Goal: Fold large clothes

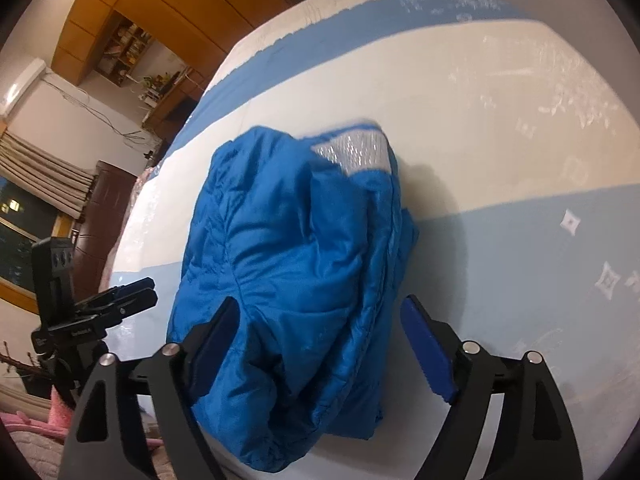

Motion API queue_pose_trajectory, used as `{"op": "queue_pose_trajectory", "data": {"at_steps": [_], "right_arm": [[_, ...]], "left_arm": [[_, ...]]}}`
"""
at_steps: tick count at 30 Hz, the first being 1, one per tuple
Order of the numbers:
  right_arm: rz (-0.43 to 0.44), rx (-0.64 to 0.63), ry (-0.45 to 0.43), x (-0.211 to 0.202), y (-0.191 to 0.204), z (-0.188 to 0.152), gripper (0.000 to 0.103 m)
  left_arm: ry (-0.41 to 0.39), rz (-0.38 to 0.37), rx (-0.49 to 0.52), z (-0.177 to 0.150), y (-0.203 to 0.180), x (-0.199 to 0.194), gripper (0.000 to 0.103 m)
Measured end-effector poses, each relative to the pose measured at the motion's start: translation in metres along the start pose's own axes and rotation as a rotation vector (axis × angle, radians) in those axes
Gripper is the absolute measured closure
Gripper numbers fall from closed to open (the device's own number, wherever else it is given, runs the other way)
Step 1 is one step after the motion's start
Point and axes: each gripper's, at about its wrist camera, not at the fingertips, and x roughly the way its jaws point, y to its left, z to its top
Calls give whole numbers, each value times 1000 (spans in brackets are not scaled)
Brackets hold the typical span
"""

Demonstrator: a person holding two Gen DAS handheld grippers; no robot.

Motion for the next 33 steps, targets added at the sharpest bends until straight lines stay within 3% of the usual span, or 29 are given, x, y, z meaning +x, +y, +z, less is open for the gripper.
{"op": "queue_pose_trajectory", "data": {"at_steps": [9, 16, 27, 33], "right_arm": [[183, 114, 69, 31, -27, 2, 12], [256, 149, 108, 57, -42, 4, 4], [375, 214, 159, 90, -63, 2, 3], [389, 189, 151, 97, -59, 3, 10]], "left_arm": [[55, -67, -7, 2, 10, 26, 19], [99, -152, -35, 4, 27, 50, 11], [153, -387, -110, 12, 43, 93, 4], [126, -389, -103, 15, 33, 99, 7]]}}
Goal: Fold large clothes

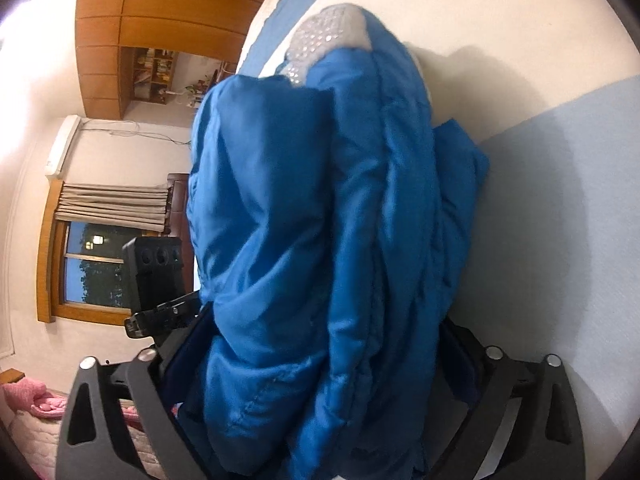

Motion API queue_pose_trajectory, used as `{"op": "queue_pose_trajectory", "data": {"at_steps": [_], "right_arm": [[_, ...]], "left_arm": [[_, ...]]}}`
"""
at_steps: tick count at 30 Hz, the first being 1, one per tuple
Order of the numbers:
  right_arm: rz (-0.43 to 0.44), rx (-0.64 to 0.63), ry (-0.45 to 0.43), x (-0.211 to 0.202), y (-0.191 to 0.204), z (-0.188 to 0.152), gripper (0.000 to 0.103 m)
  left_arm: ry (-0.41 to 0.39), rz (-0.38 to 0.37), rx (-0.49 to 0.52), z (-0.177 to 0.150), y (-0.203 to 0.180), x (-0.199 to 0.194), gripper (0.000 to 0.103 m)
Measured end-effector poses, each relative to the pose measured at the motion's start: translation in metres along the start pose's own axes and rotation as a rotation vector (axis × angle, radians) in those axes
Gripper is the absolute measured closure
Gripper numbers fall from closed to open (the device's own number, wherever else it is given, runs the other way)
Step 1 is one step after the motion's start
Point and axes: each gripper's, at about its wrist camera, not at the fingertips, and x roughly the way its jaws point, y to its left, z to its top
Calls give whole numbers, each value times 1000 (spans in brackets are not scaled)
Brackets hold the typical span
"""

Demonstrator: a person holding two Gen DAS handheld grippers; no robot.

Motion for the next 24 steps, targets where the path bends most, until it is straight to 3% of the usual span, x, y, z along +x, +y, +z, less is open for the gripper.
{"op": "queue_pose_trajectory", "data": {"at_steps": [3, 7, 16, 24], "right_arm": [[43, 6, -2, 4, -3, -1, 21], [77, -9, -21, 2, -2, 0, 30], [111, -91, -44, -7, 28, 9, 32], [111, -220, -30, 6, 64, 54, 32]], "left_arm": [[-24, 24, 25, -3, -9, -6, 19], [-47, 29, 55, -6, -26, -17, 27], [-142, 60, 146, 2, -54, -54, 30], [-237, 75, 150, 8, -51, -66, 30]]}}
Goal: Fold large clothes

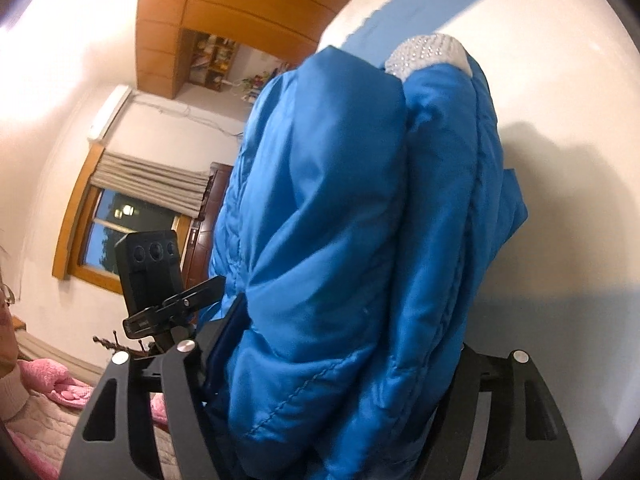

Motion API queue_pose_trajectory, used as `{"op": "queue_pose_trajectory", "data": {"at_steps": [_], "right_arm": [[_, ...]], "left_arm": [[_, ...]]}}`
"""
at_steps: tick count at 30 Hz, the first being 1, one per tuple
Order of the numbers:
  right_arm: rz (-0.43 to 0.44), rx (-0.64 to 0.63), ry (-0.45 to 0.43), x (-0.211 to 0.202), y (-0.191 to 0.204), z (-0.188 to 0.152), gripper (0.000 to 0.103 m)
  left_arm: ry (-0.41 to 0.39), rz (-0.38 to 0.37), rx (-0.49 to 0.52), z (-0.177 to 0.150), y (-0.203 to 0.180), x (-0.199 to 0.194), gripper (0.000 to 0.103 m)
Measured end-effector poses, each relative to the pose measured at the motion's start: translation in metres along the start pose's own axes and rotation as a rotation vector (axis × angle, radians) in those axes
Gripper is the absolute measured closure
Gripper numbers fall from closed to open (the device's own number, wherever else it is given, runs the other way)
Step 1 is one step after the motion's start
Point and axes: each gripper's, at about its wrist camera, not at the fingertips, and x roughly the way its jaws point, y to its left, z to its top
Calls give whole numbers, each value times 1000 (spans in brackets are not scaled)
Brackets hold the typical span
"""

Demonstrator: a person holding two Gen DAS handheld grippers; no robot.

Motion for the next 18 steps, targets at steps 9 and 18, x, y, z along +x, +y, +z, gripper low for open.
{"op": "queue_pose_trajectory", "data": {"at_steps": [9, 18], "right_arm": [[13, -101, 53, 50, 13, 66, 32], [-19, -76, 123, 96, -14, 99, 32]], "left_arm": [[-93, 51, -40, 20, 24, 2, 29], [-70, 56, -137, 13, 49, 49, 29]]}}
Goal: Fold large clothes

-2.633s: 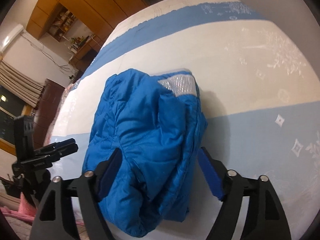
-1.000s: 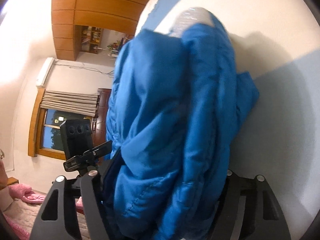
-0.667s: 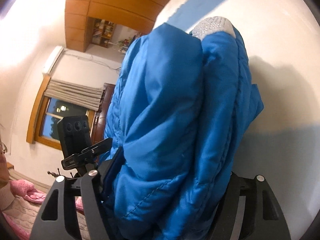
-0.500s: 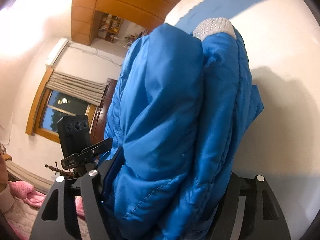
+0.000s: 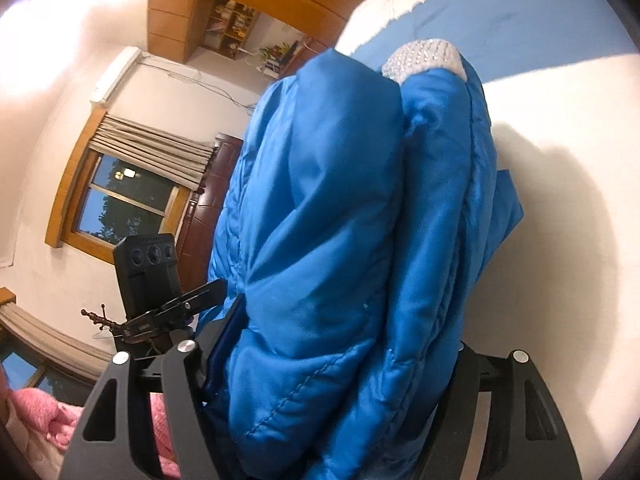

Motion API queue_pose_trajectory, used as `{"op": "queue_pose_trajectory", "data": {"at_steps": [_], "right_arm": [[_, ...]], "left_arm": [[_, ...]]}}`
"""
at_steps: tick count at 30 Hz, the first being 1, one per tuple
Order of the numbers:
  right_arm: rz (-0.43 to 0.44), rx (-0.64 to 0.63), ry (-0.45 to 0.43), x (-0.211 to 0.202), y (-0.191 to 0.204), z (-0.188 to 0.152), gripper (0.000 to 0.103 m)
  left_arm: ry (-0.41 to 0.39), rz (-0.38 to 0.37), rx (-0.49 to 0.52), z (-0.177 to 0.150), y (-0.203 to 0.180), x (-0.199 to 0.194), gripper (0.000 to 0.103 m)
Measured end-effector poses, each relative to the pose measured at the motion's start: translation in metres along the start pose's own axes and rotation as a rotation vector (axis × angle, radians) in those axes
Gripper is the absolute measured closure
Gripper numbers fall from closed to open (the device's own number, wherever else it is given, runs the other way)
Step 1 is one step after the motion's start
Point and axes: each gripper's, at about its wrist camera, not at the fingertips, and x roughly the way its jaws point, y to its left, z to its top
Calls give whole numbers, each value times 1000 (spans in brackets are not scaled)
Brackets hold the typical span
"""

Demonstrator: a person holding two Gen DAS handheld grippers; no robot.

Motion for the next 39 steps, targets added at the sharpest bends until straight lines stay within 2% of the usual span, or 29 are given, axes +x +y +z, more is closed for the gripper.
{"op": "queue_pose_trajectory", "data": {"at_steps": [3, 7, 9, 11, 12, 13, 19, 25, 32, 36, 39], "right_arm": [[-21, 16, 12, 10, -11, -3, 31], [-34, 24, 0, 6, -10, -6, 30], [-40, 29, 0, 4, -5, -6, 27], [-57, 22, 1, -2, -2, -5, 24], [-67, 19, 0, -6, 1, -6, 23], [-77, 16, -2, -8, 6, -7, 22], [-153, -28, -22, -34, 28, -21, 20], [-197, -35, -47, -60, 36, -50, 20], [-294, 10, -30, -52, 18, -72, 22], [-334, 38, -26, -43, 6, -75, 22], [-364, 40, -35, -46, 13, -77, 22]], "left_arm": [[12, -15, -30, -14, 16, 11, 25], [5, 4, -33, -17, 10, 13, 23], [12, 21, -41, -5, 12, 11, 21], [12, 44, -38, 6, 27, -11, 21], [11, 60, -32, 4, 24, -15, 20], [10, 73, -30, 16, 28, -10, 20], [-6, 152, 0, -7, 12, -39, 20], [-16, 223, 24, -26, 2, -54, 20], [13, 246, 11, -40, 19, -29, 17], [10, 271, 13, -40, 21, -24, 14], [18, 297, -8, -36, 18, -30, 14]]}}
